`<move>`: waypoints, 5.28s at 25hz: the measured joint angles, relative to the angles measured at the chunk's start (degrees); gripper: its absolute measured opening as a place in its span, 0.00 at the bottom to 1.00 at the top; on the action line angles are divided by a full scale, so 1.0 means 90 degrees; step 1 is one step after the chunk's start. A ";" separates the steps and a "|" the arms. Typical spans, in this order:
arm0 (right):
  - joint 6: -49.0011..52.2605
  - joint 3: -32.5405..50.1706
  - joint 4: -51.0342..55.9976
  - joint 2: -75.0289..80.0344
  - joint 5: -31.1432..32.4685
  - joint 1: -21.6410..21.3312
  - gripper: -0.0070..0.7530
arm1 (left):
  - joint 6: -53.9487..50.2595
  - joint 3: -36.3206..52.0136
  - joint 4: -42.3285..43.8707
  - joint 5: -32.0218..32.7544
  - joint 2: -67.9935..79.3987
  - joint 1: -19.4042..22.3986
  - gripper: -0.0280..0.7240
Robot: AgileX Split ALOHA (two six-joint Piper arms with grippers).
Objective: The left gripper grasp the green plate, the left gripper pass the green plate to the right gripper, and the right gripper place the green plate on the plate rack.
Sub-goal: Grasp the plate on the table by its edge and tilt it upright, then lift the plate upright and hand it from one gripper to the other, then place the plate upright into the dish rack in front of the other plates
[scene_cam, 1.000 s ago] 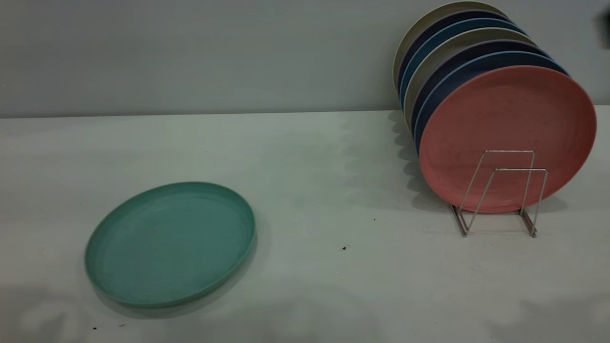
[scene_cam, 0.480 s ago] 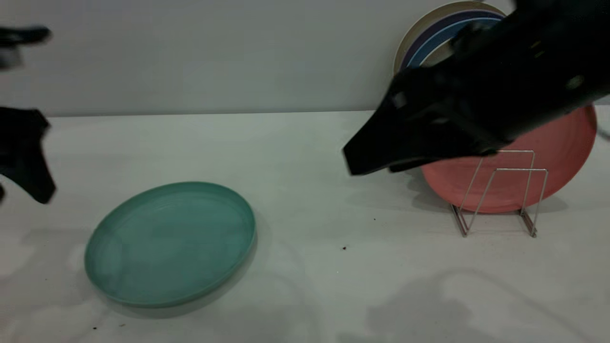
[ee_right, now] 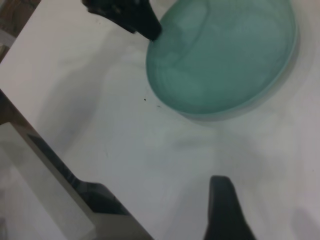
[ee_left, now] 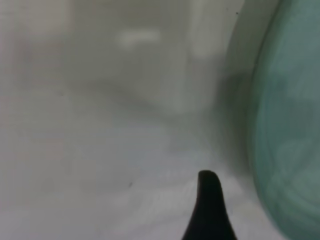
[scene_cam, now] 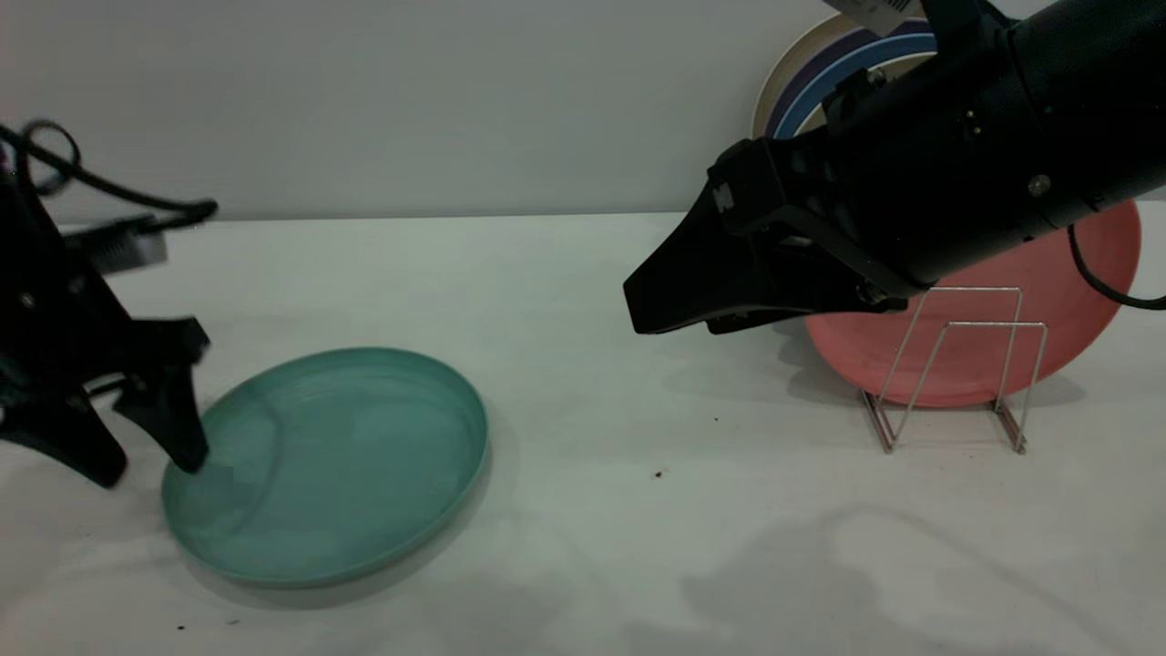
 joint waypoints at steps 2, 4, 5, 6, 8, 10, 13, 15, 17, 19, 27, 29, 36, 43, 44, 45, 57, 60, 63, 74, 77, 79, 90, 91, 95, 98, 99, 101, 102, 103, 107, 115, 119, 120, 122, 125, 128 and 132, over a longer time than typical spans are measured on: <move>0.0006 0.0000 0.0000 0.0000 0.0000 0.0000 0.65 | 0.0246 0.0000 -0.0308 -0.0122 0.0156 0.0000 0.82; 0.0128 0.0000 0.0000 0.0000 -0.0016 0.0000 0.65 | 0.0497 -0.0005 -0.0688 -0.0237 0.0264 0.0000 0.82; 0.0177 0.0000 0.0006 0.0000 -0.0038 0.0000 0.65 | 0.0656 -0.0005 -0.0841 -0.0254 0.0316 0.0000 0.82; 0.0232 0.0000 0.0006 0.0000 -0.0063 0.0000 0.65 | 0.0814 -0.0005 -0.1003 -0.0269 0.0365 0.0000 0.82; 0.0285 0.0000 0.0006 0.0000 -0.0097 -0.0007 0.65 | 0.1038 -0.0005 -0.1180 -0.0307 0.0447 0.0000 0.80; 0.0286 0.0000 0.0013 0.0000 -0.0102 -0.0045 0.65 | 0.1146 -0.0005 -0.1236 -0.0361 0.0513 0.0000 0.75; 0.0372 0.0000 0.0013 0.0000 -0.0090 -0.0197 0.65 | 0.1180 -0.0005 -0.1268 -0.0416 0.0574 0.0000 0.62; 0.0443 0.0000 0.0013 0.0006 -0.0046 -0.0374 0.65 | 0.1183 -0.0005 -0.1348 -0.0418 0.0639 0.0000 0.50; 0.0466 0.0000 0.0013 0.0006 0.0069 -0.0573 0.65 | 0.1183 -0.0005 -0.1398 -0.0438 0.0652 0.0000 0.37; 0.0480 0.0000 0.0013 0.0059 0.0268 -0.0784 0.65 | 0.1195 -0.0005 -0.1410 -0.0462 0.0660 0.0000 0.23; 0.0493 -0.0133 0.0000 0.0712 0.0990 -0.1259 0.65 | 0.1483 -0.0013 -0.1556 -0.0300 0.0463 0.0000 0.09; 0.0498 -0.0341 -0.0012 0.0932 0.1175 -0.1266 0.65 | 0.1814 -0.0013 -0.1561 -0.0121 0.0227 0.0000 0.07; 0.0839 -0.1691 -0.0203 0.2089 0.1970 -0.1266 0.65 | 0.3426 -0.0007 -0.2228 0.0493 -0.0639 0.0000 0.06; 0.1643 -0.2937 -0.1280 0.3024 0.2512 -0.1266 0.65 | 0.4862 -0.0007 -0.3152 0.1299 -0.0756 0.0000 0.06; 0.1735 -0.3029 -0.1397 0.3063 0.2520 -0.1266 0.65 | 0.4931 -0.0007 -0.3246 0.1350 -0.0756 0.0000 0.06; 0.1788 -0.3075 -0.1467 0.3080 0.2527 -0.1266 0.65 | 0.4983 -0.0007 -0.3367 0.1394 -0.0756 0.0000 0.06; 0.1842 -0.3130 -0.1327 0.3113 0.2682 -0.1202 0.62 | 0.5366 -0.0007 -0.4628 0.1654 -0.0756 -0.0129 0.06; 0.1842 -0.3130 -0.1213 0.3113 0.2665 -0.1202 0.54 | 0.5373 -0.0007 -0.4633 0.1614 -0.0756 -0.0345 0.06; 0.1842 -0.3130 -0.1202 0.3113 0.2652 -0.1202 0.36 | 0.5385 -0.0007 -0.4633 0.1579 -0.0756 -0.0423 0.06; 0.1842 -0.3130 -0.1392 0.3121 0.2468 -0.1207 0.14 | 0.5390 -0.0007 -0.4641 0.1655 -0.0832 -0.0417 0.60; 0.1836 -0.3130 -0.1412 0.3102 0.2498 -0.1207 0.12 | 0.5355 -0.0007 -0.4678 0.1648 -0.1088 -0.0417 0.86; 0.1836 -0.3130 -0.1470 0.3039 0.2483 -0.1207 0.12 | 0.5350 -0.0007 -0.4626 0.1648 -0.1304 -0.0417 0.97; 0.1089 -0.3130 -0.2825 0.1790 0.2082 -0.2034 0.12 | 0.4758 -0.0002 -0.3529 0.1814 -0.2336 -0.0361 0.85; 0.0723 -0.3130 -0.3034 0.1575 0.2041 -0.2063 0.12 | 0.4752 -0.0002 -0.3506 0.1814 -0.2404 -0.0339 0.84; -0.1651 -0.3130 -0.3957 0.0624 0.1987 -0.2083 0.12 | 0.4720 -0.0002 -0.3391 0.1761 -0.2452 -0.0320 0.81; -0.3093 -0.3130 -0.5080 0.0125 0.1942 -0.2096 0.12 | 0.4720 0.0004 -0.3384 0.1747 -0.2452 -0.0320 0.81; -0.3221 -0.3130 -0.5375 0.0053 0.1861 -0.2126 0.12 | 0.4713 0.0004 -0.3384 0.1747 -0.2452 -0.0320 0.81; -0.3173 -0.3130 -0.5859 0.0008 0.1638 -0.2272 0.12 | 0.4713 0.0004 -0.3384 0.1747 -0.2452 -0.0320 0.81; -0.3064 -0.3130 -0.6003 0.0008 0.1500 -0.2356 0.12 | 0.4713 0.0004 -0.3384 0.1747 -0.2452 -0.0320 0.81; -0.2906 -0.3130 -0.6132 0.0008 0.1388 -0.2468 0.12 | 0.4713 0.0004 -0.3384 0.1747 -0.2452 -0.0320 0.81; -0.2497 -0.3130 -0.6313 0.0008 0.1058 -0.2876 0.12 | 0.4713 0.0004 -0.3384 0.1747 -0.2452 -0.0320 0.81; -0.2348 -0.3130 -0.6318 0.0394 0.0875 -0.3238 0.12 | 0.4713 0.0004 -0.3384 0.1745 -0.2452 -0.0320 0.81; -0.2335 -0.3130 -0.6299 0.0595 0.0826 -0.3264 0.12 | 0.4705 0.0008 -0.3384 0.1740 -0.2452 -0.0320 0.81; -0.2335 -0.3130 -0.6291 0.0645 0.0809 -0.3264 0.12 | 0.4705 0.0008 -0.3384 0.1734 -0.2452 -0.0320 0.81; -0.2333 -0.3130 -0.6291 0.0703 0.0789 -0.3264 0.12 | 0.4700 0.0011 -0.3384 0.1734 -0.2452 -0.0320 0.81; -0.2254 -0.3130 -0.6284 0.0777 0.0749 -0.3264 0.12 | 0.4700 0.0016 -0.3384 0.1728 -0.2452 -0.0320 0.81; -0.2123 -0.3130 -0.6284 0.0802 0.0737 -0.3264 0.13 | 0.4700 0.0016 -0.3384 0.1728 -0.2452 -0.0320 0.81; -0.1917 -0.3130 -0.6284 0.0835 0.0731 -0.3264 0.15 | 0.4700 0.0016 -0.3384 0.1728 -0.2452 -0.0320 0.81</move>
